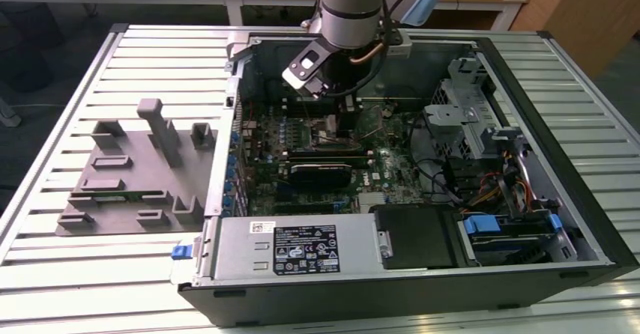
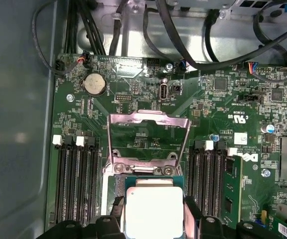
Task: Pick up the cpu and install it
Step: 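Place the cpu into insertion slot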
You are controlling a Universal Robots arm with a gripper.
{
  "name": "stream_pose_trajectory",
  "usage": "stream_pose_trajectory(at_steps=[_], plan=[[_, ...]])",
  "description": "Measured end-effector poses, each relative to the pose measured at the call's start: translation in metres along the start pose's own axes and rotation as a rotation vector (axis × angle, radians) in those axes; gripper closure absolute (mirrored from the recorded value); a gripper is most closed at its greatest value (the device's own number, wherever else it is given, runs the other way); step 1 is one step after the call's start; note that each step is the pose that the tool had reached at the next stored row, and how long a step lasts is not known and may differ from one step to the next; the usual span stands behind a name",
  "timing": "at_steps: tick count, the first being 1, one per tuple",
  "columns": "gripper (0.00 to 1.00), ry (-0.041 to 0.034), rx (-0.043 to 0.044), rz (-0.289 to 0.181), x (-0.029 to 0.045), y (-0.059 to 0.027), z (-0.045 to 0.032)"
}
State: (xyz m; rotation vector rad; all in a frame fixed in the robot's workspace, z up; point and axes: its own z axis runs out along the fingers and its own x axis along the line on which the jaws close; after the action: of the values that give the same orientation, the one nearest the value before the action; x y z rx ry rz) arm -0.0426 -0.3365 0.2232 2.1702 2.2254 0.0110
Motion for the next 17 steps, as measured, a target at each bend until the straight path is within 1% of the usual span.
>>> stream_pose_trajectory(at_steps=[6,17], plan=[[0.45,0.0003,0.0051,0.000,0.0010,-0.0001,0.0022],[0.45,0.0004,0.0073,0.000,0.0017,-0.0013,0.0092]])
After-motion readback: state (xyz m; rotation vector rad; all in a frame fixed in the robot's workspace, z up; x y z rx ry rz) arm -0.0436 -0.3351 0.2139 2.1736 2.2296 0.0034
